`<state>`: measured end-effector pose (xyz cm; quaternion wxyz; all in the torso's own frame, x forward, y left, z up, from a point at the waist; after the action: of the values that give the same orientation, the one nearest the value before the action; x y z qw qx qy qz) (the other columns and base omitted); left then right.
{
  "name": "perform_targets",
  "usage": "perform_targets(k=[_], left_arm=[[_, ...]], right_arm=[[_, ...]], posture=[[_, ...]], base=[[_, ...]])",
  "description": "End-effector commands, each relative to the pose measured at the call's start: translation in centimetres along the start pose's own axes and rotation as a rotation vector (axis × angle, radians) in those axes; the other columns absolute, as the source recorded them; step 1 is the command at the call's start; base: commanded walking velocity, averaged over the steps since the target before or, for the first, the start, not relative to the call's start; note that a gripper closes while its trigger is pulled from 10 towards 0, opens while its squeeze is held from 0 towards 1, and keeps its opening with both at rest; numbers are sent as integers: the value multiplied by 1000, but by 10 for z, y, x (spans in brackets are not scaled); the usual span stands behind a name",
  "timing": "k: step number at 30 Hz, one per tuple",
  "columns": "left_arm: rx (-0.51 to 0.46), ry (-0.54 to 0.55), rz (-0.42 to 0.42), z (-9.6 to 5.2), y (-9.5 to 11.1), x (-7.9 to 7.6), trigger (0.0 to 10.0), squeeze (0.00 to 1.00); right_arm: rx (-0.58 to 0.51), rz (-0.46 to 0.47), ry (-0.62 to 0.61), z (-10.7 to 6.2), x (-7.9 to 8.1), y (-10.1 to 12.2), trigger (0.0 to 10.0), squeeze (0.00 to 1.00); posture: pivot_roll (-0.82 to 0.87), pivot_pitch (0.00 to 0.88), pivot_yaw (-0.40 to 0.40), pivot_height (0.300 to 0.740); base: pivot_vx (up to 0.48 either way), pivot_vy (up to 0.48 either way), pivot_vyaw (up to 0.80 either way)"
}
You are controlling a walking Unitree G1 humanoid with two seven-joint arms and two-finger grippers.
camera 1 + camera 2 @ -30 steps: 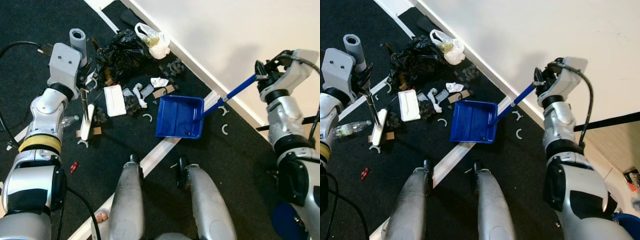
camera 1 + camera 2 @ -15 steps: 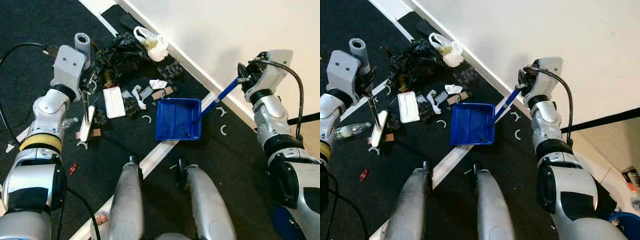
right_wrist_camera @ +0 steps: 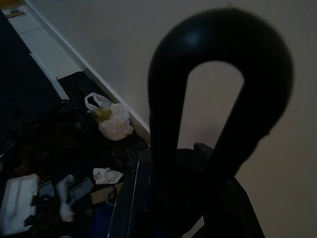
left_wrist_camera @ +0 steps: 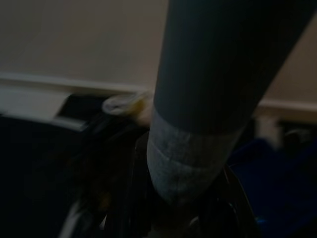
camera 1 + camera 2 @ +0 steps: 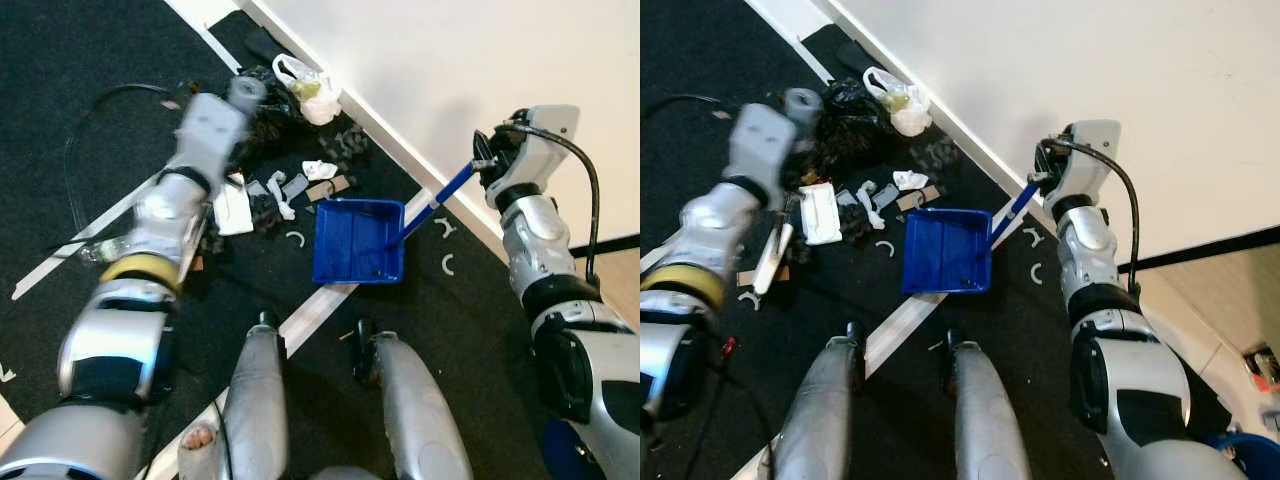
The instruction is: Sweep floor
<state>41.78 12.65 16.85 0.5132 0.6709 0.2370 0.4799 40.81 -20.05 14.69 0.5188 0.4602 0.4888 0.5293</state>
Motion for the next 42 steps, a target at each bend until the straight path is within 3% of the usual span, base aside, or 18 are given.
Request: perform_targets(k=[1,5,9,10,11,13,16,17,20,24,28,31,32,33,34,35,38,42], left_arm=[[-25,-75,-83,16,8,-41,10000,0],[-64,-73,-104,26,24,-53,10000,0],[-128,-48,-176,43,55,-71,10000,0],[-187,-77,-256,53,83,-92,10000,0],[-187,-77,-256,53,83,-92,10000,0],[-251,-135,-337,59,111,-112,10000,0],[-274,-147,-372,60,119,-116,10000,0],[-312,-159,-416,61,132,-116,10000,0],[-407,-182,-499,62,164,-108,10000,0],[-436,-209,-487,61,177,-99,10000,0],[-350,-319,-289,52,155,-86,10000,0],[-278,-352,-150,33,127,-64,10000,0],[-278,-352,-150,33,127,-64,10000,0],[-268,-304,-124,19,123,-34,10000,0],[-266,-281,-118,14,124,-22,10000,0],[-266,-281,-118,14,124,-22,10000,0],[-227,-251,-47,-3,126,14,10000,0],[-176,-247,25,-13,123,30,10000,0]], right_arm=[[255,16,-48,-34,-7,-67,10000,0],[257,22,-65,-36,-9,-69,10000,0],[264,25,-78,-40,-11,-73,10000,0],[270,28,-87,-42,-11,-76,10000,0],[270,28,-87,-42,-11,-76,10000,0],[273,29,-91,-43,-11,-77,10000,0],[273,30,-92,-43,-11,-77,10000,0],[274,31,-93,-43,-11,-77,10000,0],[275,38,-97,-42,-13,-76,10000,0],[278,39,-92,-41,-13,-75,10000,0],[284,42,-80,-39,-9,-75,10000,0],[287,46,-77,-39,-7,-75,10000,0],[287,46,-77,-39,-7,-75,10000,0],[287,49,-74,-38,-6,-75,10000,0],[288,49,-73,-38,-6,-75,10000,0],[288,49,-73,-38,-6,-75,10000,0],[290,50,-70,-39,-6,-76,10000,0],[292,50,-69,-39,-6,-76,10000,0]], posture=[[113,441,-98,740],[112,439,-99,740],[107,433,-100,740],[97,428,-102,740],[97,428,-102,740],[97,428,-102,740],[97,424,-105,740],[98,424,-111,740],[108,429,-120,740],[112,425,-124,740],[116,425,-128,740],[122,427,-128,740],[122,427,-128,740],[119,431,-132,740],[119,432,-133,740],[119,432,-133,740],[117,434,-137,740],[117,434,-137,740]], base=[[0,0,0],[0,0,0],[0,0,0],[0,0,0],[0,0,0],[0,0,0],[0,0,0],[0,0,0],[0,0,0],[0,0,0],[0,0,0],[0,0,0],[0,0,0],[0,0,0],[0,0,0],[0,0,0],[0,0,0],[0,0,0]])
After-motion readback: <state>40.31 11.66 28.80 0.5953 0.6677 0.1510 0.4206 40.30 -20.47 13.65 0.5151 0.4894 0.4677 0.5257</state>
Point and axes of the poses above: a point about 5 cm out from each wrist's last joint towards the gripper, its own z axis pointing out of the wrist towards the gripper, its own y axis along the axis of the wrist's last joint, x = y × z, the point moved 3 cm from there along z, pointing out of the wrist towards the gripper, and after that the axes turned 1 degree about -z, right-handed, at the moved point
